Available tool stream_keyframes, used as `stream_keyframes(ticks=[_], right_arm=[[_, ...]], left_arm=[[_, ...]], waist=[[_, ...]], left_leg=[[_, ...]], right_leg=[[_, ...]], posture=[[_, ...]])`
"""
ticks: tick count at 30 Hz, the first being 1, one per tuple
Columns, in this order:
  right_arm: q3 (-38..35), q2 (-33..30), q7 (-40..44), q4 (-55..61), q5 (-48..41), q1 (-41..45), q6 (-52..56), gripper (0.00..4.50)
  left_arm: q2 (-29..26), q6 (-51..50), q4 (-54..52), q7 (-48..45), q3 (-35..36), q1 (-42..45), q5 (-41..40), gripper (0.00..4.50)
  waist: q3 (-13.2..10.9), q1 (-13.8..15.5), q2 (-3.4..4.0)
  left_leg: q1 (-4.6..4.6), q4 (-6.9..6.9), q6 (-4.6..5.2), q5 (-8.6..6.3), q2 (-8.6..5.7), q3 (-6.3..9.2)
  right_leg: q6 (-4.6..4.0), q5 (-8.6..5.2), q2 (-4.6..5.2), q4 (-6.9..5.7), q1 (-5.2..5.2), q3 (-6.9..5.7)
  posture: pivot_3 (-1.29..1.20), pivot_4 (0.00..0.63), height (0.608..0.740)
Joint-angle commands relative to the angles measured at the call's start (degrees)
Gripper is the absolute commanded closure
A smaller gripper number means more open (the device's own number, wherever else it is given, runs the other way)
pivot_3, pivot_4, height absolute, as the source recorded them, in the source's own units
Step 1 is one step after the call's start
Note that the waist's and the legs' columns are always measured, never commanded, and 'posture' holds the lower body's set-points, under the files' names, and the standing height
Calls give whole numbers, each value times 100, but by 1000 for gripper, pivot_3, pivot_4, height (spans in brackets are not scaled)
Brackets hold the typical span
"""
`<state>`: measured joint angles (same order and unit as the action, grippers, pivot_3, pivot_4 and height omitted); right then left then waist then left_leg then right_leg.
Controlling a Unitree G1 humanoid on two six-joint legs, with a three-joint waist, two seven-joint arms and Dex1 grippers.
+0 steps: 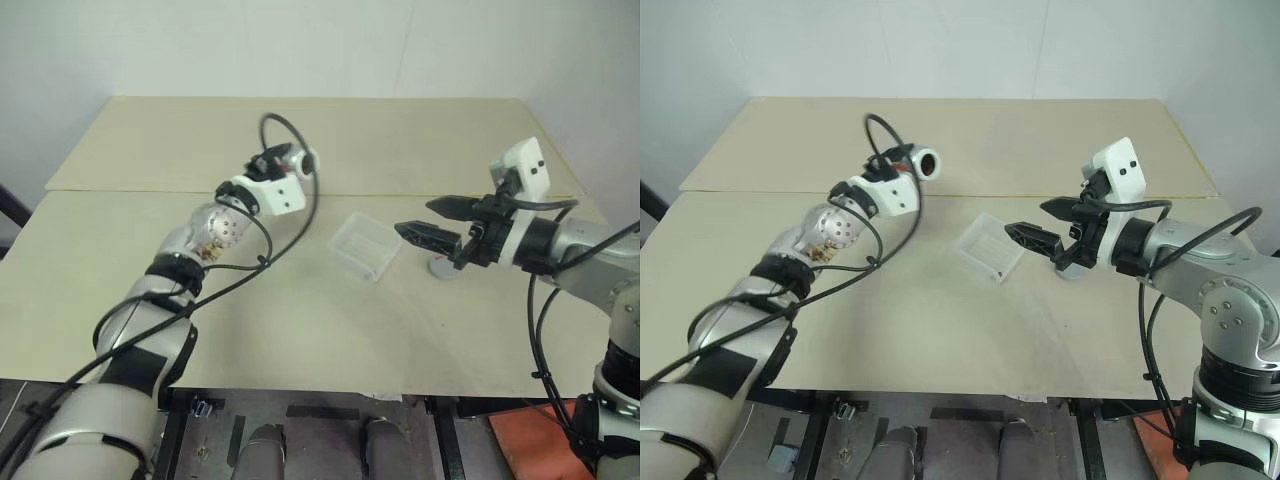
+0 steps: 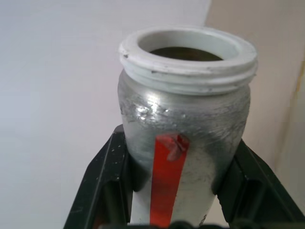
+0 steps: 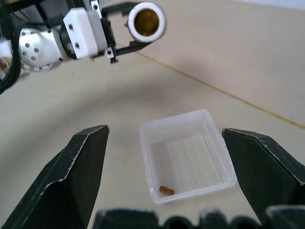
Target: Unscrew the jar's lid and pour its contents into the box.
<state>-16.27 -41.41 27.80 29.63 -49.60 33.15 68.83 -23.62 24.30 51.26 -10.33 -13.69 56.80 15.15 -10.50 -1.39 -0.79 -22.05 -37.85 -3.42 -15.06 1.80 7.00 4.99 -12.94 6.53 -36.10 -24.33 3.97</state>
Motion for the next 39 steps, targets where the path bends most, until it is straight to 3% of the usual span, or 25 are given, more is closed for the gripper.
stream_keyframes(ticks=[1, 5, 9, 29, 36, 37, 39], right_arm=[[-21, -76, 147, 292, 95, -154, -512, 50], [8, -201, 316, 316, 195, -344, -795, 50], [60, -338, 438, 268, 244, -412, -935, 50], [138, -852, 1031, 394, 233, -938, -1216, 50], [175, -863, 1115, 372, 251, -980, -1305, 0], [188, -864, 1130, 358, 265, -983, -1324, 0], [220, -858, 1148, 324, 295, -975, -1358, 0]], left_arm=[[206, -2108, -1908, -1319, 994, -631, -1995, 2599], [267, -3629, -3321, -1587, 1488, -1386, -2870, 2599], [315, -4043, -3860, -1521, 1589, -1820, -2929, 2599], [634, -3892, -3361, -1316, 1707, -2403, -2736, 2599], [521, -4069, -3736, -1402, 1774, -2596, -2819, 262], [480, -4121, -3861, -1429, 1778, -2659, -2834, 37], [392, -4212, -4132, -1492, 1762, -2804, -2841, 37]], waist=[[0, -46, 0], [0, -147, 0], [2, -206, 1], [10, -154, -2], [11, -130, -2], [11, -121, -2], [11, -117, -1]], left_leg=[[-3, -2, 0, 0, 1, 1], [5, -4, 0, 0, 0, 4], [34, -3, 2, -1, 0, 3], [50, -3, 4, -2, 0, 1], [46, -1, 4, -2, 0, 0], [44, -1, 4, -2, 0, -1], [44, -1, 4, -2, 0, 0]], right_leg=[[0, 0, 0, -2, -1, -1], [0, 0, 0, -6, 3, 0], [-1, 1, -2, 0, 23, 2], [-3, 1, -3, 19, 36, 4], [-3, 1, -3, 19, 32, 6], [-3, 1, -3, 19, 31, 6], [-3, 1, -3, 19, 31, 6]], posture=[[0, 150, 740], [0, 150, 740], [0, 150, 740], [0, 150, 740], [0, 150, 740], [0, 150, 740], [0, 150, 740]])
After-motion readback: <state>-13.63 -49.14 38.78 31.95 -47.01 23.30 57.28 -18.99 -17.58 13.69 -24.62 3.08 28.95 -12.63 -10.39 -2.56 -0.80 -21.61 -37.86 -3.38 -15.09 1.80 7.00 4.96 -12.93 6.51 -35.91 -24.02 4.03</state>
